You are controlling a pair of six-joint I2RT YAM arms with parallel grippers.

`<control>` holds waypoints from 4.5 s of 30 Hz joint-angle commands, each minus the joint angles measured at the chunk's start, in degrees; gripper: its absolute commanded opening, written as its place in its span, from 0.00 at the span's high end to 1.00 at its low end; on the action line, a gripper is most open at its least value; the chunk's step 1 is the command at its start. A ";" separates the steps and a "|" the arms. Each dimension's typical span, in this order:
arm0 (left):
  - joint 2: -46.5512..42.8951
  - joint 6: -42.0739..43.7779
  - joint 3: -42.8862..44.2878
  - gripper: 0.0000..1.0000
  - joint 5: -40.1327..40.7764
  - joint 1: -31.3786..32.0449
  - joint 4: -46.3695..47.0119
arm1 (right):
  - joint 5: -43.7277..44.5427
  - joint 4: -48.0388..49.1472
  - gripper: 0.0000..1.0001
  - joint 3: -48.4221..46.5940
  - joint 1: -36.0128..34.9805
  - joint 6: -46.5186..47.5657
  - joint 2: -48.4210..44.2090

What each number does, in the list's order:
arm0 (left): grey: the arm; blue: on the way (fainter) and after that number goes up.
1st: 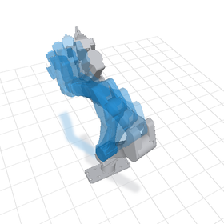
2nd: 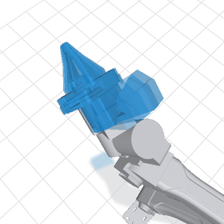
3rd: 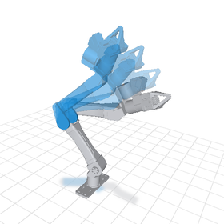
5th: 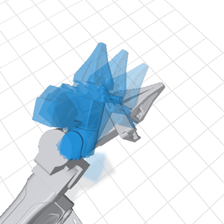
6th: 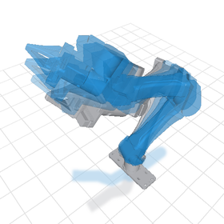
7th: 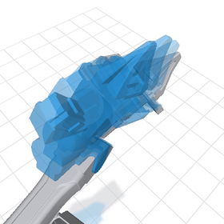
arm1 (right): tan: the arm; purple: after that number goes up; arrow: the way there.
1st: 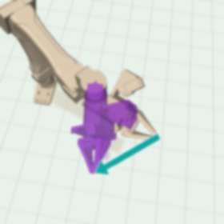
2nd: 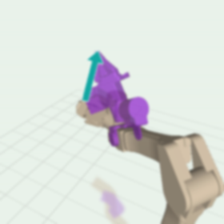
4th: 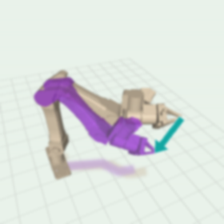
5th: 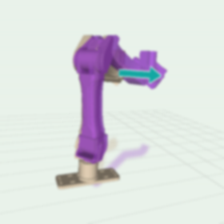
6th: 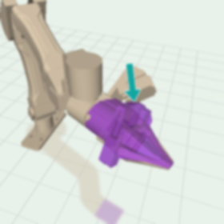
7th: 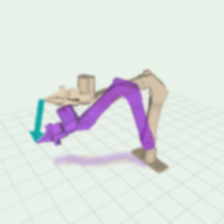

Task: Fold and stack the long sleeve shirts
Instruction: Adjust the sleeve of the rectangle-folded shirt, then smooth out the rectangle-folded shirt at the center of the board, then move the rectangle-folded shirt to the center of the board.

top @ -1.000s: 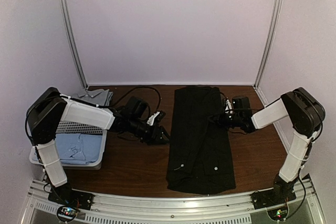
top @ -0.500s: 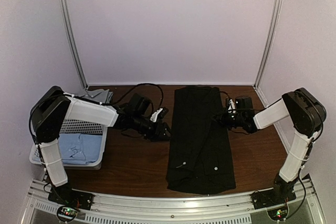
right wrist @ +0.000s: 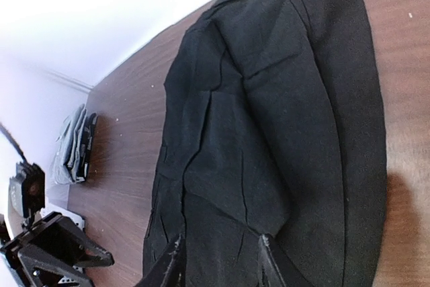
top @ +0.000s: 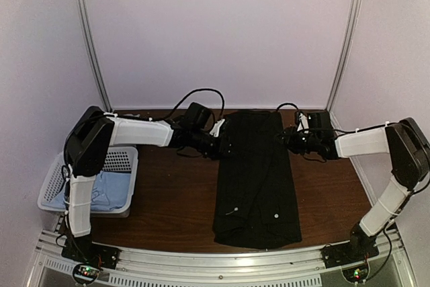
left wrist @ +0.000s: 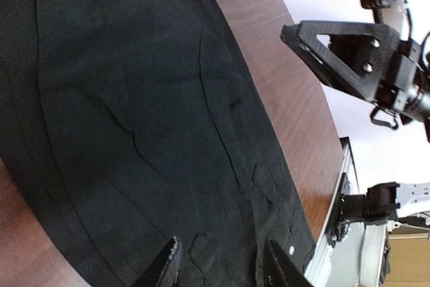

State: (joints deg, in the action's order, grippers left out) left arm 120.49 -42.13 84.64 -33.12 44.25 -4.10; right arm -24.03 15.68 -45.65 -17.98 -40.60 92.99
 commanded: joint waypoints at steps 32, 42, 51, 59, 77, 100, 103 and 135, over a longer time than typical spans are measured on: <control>27.68 3.20 40.81 0.56 3.25 -9.44 -2.24 | -6.21 -3.72 0.79 -35.20 0.88 0.00 37.40; 22.26 3.70 30.70 0.56 6.67 -9.44 -6.19 | -5.78 -7.93 0.77 -37.79 0.49 4.18 34.14; 23.03 5.60 30.09 0.56 12.08 -8.76 -11.44 | -0.24 -11.73 0.67 -30.08 0.63 8.84 22.01; 22.16 5.36 28.20 0.56 13.90 -6.90 -14.46 | -8.67 -8.25 0.72 -27.41 -2.81 7.56 19.33; 17.70 1.96 19.53 0.64 14.66 -6.02 -14.13 | -10.86 -9.84 0.81 -32.75 -6.86 8.15 33.34; 18.36 -2.61 14.90 1.00 11.02 -4.92 -9.85 | -6.09 -13.33 0.67 -32.70 -4.79 10.18 23.99; 16.28 -3.49 12.49 1.00 13.20 -5.02 -8.68 | -4.96 -12.94 0.67 -30.99 -3.51 10.21 22.19; 11.87 1.17 9.28 0.98 19.28 -17.27 -10.35 | -6.77 -15.28 0.66 -30.54 -5.83 11.77 22.82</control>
State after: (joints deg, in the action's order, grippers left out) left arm 131.26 -42.33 92.44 -15.22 27.31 -11.75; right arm -31.07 0.64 -75.88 -23.55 -29.87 117.36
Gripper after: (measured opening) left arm 0.008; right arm 0.337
